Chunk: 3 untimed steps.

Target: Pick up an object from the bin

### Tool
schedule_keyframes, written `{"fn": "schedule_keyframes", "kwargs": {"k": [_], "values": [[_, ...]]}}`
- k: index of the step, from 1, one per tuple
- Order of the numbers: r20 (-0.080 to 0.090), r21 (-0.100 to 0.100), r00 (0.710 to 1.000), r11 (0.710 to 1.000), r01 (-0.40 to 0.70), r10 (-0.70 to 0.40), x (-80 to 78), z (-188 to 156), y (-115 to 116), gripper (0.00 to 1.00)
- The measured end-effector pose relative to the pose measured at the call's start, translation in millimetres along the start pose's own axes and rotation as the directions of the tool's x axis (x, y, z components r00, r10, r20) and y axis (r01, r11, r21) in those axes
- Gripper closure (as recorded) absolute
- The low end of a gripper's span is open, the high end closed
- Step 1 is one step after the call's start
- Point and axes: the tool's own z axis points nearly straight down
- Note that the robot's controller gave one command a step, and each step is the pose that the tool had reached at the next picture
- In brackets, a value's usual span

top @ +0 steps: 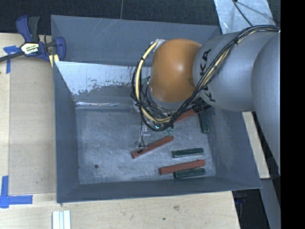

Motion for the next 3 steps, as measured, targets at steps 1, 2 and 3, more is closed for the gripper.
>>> {"fn": "schedule_keyframes", "kwargs": {"k": [1, 2, 3], "values": [[-0.003, 0.003, 1.000, 1.000, 0.007, -0.007, 44.0, 71, -42, 0.00], [0.009, -0.001, 1.000, 1.000, 0.009, -0.009, 39.6, 66, -39, 1.00], [0.007, -0.001, 1.000, 1.000, 0.023, -0.023, 75.3, -64, 0, 1.00]]}}
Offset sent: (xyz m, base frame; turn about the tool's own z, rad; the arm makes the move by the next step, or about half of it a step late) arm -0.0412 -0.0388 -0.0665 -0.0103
